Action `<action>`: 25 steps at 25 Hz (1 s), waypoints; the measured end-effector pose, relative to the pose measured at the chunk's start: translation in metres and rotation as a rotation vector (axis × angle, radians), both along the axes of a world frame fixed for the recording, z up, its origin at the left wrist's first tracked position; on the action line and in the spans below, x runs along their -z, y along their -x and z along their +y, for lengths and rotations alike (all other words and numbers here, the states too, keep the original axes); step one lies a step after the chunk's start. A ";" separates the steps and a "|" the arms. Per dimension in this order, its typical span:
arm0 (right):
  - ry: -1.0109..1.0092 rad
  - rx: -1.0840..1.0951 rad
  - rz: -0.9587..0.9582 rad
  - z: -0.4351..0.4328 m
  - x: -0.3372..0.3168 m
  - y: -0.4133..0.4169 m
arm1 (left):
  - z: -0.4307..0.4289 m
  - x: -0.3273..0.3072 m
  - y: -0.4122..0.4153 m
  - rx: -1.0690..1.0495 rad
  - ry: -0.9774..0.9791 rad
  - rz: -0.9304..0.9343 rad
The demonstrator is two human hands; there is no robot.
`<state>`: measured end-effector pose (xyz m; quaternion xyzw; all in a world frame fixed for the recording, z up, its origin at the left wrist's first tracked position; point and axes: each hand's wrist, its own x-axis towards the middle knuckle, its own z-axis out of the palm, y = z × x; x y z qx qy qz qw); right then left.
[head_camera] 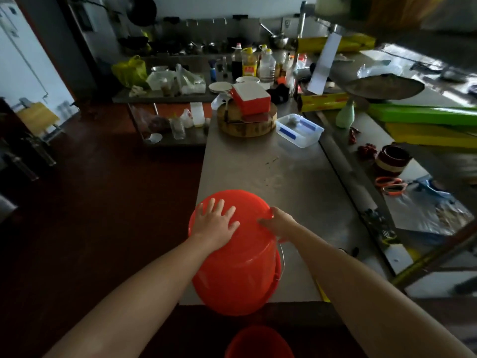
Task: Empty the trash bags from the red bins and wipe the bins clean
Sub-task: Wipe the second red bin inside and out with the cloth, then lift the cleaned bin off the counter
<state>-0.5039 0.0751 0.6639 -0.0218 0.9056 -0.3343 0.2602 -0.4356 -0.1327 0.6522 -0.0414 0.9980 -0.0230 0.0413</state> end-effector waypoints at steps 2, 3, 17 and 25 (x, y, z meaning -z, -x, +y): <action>0.134 0.145 -0.121 -0.010 0.006 -0.007 | -0.032 0.004 0.005 -0.055 -0.029 -0.033; 0.172 0.192 -0.152 -0.013 0.008 -0.011 | -0.044 0.006 0.007 -0.105 -0.072 -0.072; 0.379 0.403 -0.100 -0.004 -0.019 -0.033 | -0.054 -0.029 -0.013 -0.336 -0.788 0.029; 0.328 0.347 -0.175 0.009 -0.045 -0.058 | -0.023 -0.049 -0.062 -0.571 -0.757 0.047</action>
